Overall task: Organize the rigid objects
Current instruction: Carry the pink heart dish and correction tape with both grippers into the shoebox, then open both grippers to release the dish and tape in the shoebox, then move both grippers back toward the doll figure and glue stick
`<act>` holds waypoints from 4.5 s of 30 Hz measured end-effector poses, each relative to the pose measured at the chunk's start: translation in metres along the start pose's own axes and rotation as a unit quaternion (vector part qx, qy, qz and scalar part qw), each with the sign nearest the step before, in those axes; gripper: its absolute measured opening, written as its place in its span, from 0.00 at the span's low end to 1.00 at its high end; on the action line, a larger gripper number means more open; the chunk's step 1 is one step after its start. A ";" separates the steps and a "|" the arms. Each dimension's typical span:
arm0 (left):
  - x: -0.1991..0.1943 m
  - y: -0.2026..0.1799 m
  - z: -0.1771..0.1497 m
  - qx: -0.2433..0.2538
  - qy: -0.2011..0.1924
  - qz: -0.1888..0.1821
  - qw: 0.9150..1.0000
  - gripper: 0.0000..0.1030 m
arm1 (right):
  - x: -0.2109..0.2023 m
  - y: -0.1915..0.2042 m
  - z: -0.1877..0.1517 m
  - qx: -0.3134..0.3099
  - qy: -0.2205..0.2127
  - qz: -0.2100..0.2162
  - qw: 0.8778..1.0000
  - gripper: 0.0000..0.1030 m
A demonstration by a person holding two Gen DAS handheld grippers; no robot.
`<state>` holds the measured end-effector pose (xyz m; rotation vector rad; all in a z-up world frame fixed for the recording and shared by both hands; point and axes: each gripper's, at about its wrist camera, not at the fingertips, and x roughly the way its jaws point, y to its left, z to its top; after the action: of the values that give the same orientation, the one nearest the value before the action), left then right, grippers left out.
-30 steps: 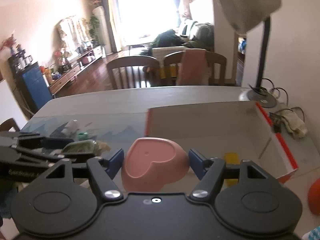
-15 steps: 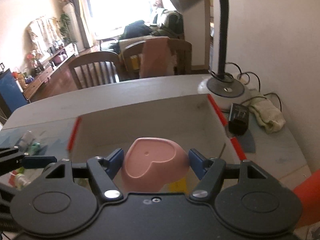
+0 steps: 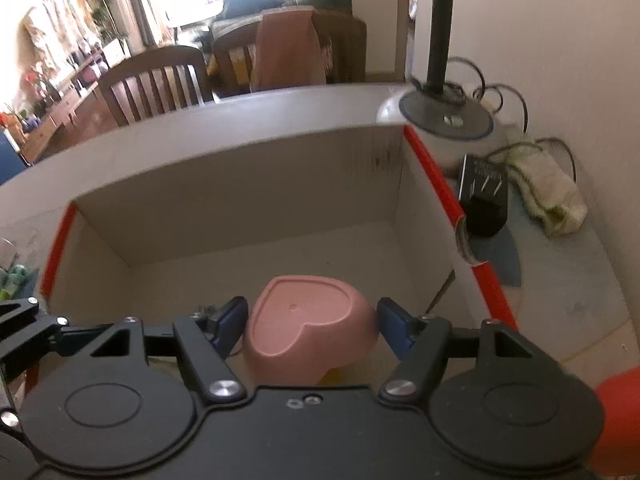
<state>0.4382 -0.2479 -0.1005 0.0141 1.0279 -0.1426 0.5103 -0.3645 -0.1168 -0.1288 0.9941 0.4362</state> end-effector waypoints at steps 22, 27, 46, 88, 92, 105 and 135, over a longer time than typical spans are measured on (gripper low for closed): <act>0.023 0.006 -0.001 -0.002 0.065 -0.006 0.998 0.63 | 0.008 -0.003 -0.004 0.025 0.041 0.000 0.999 0.71; 0.013 0.009 -0.004 -0.010 0.049 -0.017 0.999 0.63 | -0.003 -0.002 -0.007 0.025 0.029 0.003 0.999 0.74; -0.071 0.010 -0.025 -0.021 -0.047 -0.053 0.997 0.63 | -0.079 0.032 -0.019 -0.002 -0.048 0.035 0.998 0.74; -0.210 0.204 -0.198 -0.122 -0.143 -0.035 0.982 0.81 | -0.132 0.217 -0.119 -0.004 -0.092 0.125 0.988 0.94; -0.204 0.218 -0.215 -0.120 -0.139 -0.025 0.983 0.85 | -0.119 0.231 -0.124 -0.009 -0.075 0.119 0.990 0.94; -0.168 0.249 -0.254 -0.138 -0.115 -0.006 0.984 1.00 | -0.059 0.276 -0.130 -0.024 -0.005 0.070 0.997 0.93; -0.100 0.241 -0.275 -0.130 -0.066 0.016 0.989 0.99 | 0.016 0.313 -0.126 -0.058 0.076 -0.021 0.995 0.61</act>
<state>0.1833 0.0232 -0.1701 -0.2126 0.9066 0.0205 0.2905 -0.1133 -0.1704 -0.2915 1.1125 0.4501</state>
